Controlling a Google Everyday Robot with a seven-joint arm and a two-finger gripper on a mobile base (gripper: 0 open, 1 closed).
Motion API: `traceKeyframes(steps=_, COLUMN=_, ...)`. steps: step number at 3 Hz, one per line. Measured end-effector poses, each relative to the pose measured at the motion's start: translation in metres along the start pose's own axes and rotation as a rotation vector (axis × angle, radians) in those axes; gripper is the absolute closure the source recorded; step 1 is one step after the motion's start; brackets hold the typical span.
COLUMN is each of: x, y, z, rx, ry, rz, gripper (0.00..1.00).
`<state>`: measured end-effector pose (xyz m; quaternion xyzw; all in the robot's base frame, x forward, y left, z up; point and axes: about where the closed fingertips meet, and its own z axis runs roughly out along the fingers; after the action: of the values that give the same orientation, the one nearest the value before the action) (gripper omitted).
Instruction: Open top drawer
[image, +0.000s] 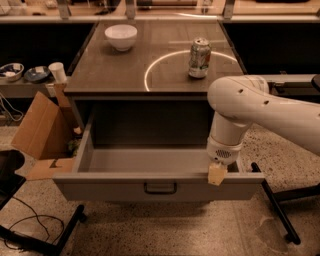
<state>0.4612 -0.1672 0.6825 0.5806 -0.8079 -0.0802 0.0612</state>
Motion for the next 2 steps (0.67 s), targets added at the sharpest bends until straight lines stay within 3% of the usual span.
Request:
traceKeyframes(steps=1, x=-0.0033, y=0.0197, z=-0.0024, rx=-0.005, ry=-0.035, rz=0.039, gripper=1.0)
traceKeyframes(steps=2, x=-0.0034, y=0.0199, z=-0.004, rx=-0.005, ry=-0.035, rz=0.039, gripper=1.0)
